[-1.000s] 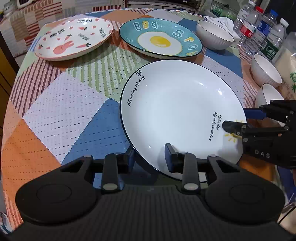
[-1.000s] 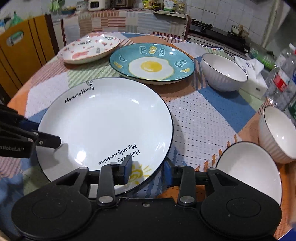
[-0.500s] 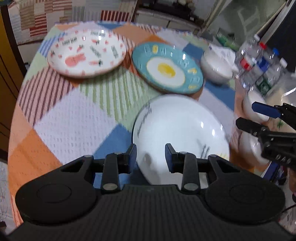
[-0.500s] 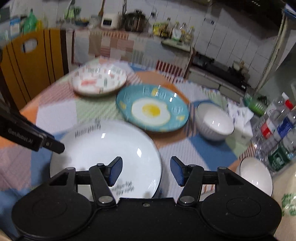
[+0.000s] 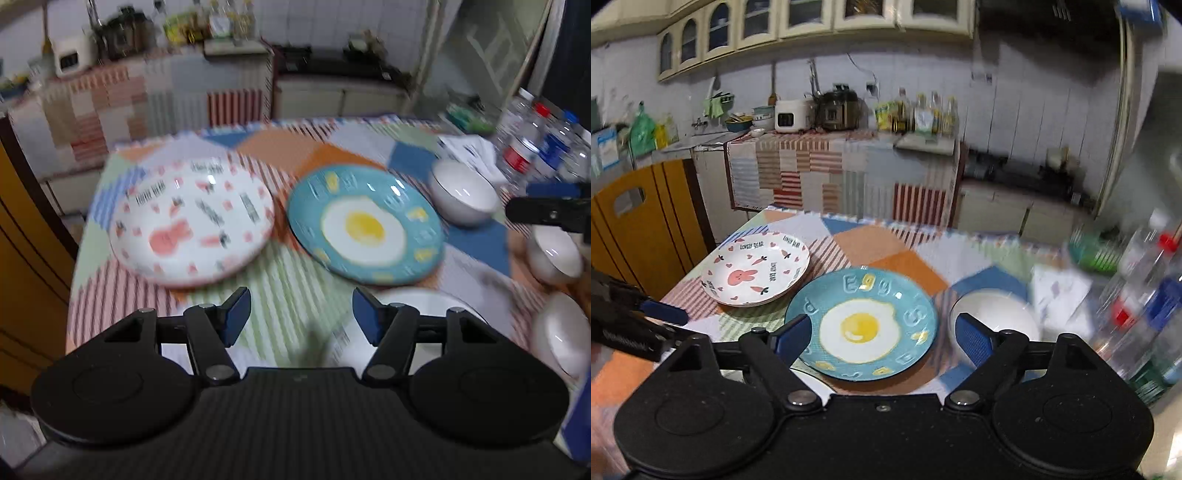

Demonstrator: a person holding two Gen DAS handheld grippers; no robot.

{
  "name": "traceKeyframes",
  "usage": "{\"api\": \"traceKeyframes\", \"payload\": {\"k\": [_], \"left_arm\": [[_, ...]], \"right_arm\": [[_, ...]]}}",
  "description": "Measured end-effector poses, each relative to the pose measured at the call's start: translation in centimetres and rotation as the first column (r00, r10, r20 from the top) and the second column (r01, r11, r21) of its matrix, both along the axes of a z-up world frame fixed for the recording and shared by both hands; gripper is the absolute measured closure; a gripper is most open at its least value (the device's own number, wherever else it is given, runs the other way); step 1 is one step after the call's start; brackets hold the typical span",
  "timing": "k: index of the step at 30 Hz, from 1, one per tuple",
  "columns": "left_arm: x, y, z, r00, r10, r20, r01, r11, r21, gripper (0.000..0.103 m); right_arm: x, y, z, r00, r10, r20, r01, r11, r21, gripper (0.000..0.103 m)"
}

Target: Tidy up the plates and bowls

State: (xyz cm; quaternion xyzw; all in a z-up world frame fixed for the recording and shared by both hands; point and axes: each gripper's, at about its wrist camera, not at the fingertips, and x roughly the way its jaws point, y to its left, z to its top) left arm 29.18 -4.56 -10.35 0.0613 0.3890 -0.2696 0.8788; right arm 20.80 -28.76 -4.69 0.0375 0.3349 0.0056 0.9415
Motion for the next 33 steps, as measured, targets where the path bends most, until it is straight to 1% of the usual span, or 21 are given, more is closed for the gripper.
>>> {"api": "traceKeyframes", "payload": {"k": [2,3,5,7,9,10,11,13,15,17,19,21,25,26,27,28,30,32,33], "left_arm": [[0.9,-0.4,-0.3,1.000,0.018,0.010,-0.018,1.000,0.012,0.036],[1.4,-0.7,-0.4,1.000,0.019,0.008,-0.019,1.000,0.020,0.034],[2.0,-1.3,-0.7,1.000,0.011,0.012,-0.011,1.000,0.028,0.034],[2.7,-2.2,-1.2,1.000,-0.023,0.017,0.022,0.999,0.041,0.034],[3.6,-3.2,-1.8,0.998,-0.060,0.001,0.060,0.997,0.042,0.034],[4.1,-3.6,-2.3,0.999,-0.053,-0.009,0.053,0.998,0.027,0.035],[4.6,-3.9,-2.7,1.000,-0.028,-0.013,0.028,0.999,0.029,0.037],[5.3,-4.5,-3.6,1.000,0.012,-0.001,-0.012,0.998,0.057,0.038],[5.8,-4.8,-4.4,1.000,0.027,-0.002,-0.027,0.998,0.059,0.038],[6.4,-5.0,-5.2,0.999,0.032,-0.038,-0.030,0.998,0.047,0.038],[6.8,-5.2,-5.8,0.997,0.022,-0.077,-0.020,1.000,0.021,0.038],[7.2,-5.3,-6.4,0.993,0.028,-0.113,-0.028,1.000,0.005,0.038],[8.1,-5.4,-7.5,0.982,0.062,-0.177,-0.068,0.997,-0.029,0.038],[8.3,-5.4,-7.7,0.980,0.065,-0.190,-0.074,0.997,-0.038,0.041],[8.4,-5.5,-7.9,0.978,0.065,-0.200,-0.076,0.996,-0.048,0.046],[8.5,-5.6,-8.1,0.976,0.062,-0.208,-0.075,0.996,-0.053,0.050],[8.7,-5.9,-8.3,0.974,0.053,-0.221,-0.071,0.995,-0.072,0.063],[8.9,-6.2,-8.4,0.972,0.045,-0.230,-0.066,0.994,-0.088,0.071],[8.9,-6.3,-8.4,0.972,0.041,-0.232,-0.065,0.993,-0.095,0.076]], "right_arm": [[1.4,-2.0,-1.0,0.999,-0.013,-0.036,0.019,0.986,0.164,0.015],[2.1,-2.9,-1.6,0.998,-0.015,-0.056,0.027,0.974,0.223,0.015],[3.1,-4.1,-2.7,0.997,-0.029,-0.078,0.050,0.959,0.278,0.015],[4.2,-5.0,-4.1,0.991,-0.048,-0.124,0.085,0.946,0.313,0.015],[5.1,-5.8,-5.5,0.984,-0.070,-0.164,0.124,0.932,0.341,0.016],[5.4,-6.1,-6.3,0.980,-0.082,-0.182,0.143,0.924,0.354,0.018],[5.8,-6.5,-7.0,0.976,-0.091,-0.199,0.160,0.915,0.370,0.020],[6.6,-7.2,-8.4,0.968,-0.106,-0.228,0.192,0.895,0.402,0.022],[7.4,-7.5,-9.6,0.964,-0.114,-0.241,0.207,0.890,0.407,0.022],[7.8,-7.9,-10.5,0.960,-0.142,-0.241,0.236,0.874,0.425,0.022],[8.3,-8.5,-11.7,0.950,-0.171,-0.263,0.278,0.847,0.453,0.022],[8.6,-8.7,-12.6,0.943,-0.190,-0.272,0.303,0.826,0.475,0.025],[9.2,-8.8,-13.7,0.938,-0.215,-0.273,0.325,0.821,0.470,0.037],[9.2,-8.8,-13.9,0.939,-0.223,-0.263,0.327,0.817,0.474,0.040],[9.3,-8.9,-13.9,0.938,-0.234,-0.256,0.332,0.814,0.476,0.042],[9.5,-8.9,-14.0,0.939,-0.235,-0.250,0.331,0.813,0.478,0.047],[9.9,-8.8,-14.1,0.943,-0.230,-0.239,0.320,0.826,0.464,0.057],[10.3,-8.7,-14.2,0.945,-0.230,-0.232,0.312,0.845,0.434,0.075],[10.5,-8.6,-14.3,0.945,-0.230,-0.234,0.312,0.850,0.425,0.079]]}}
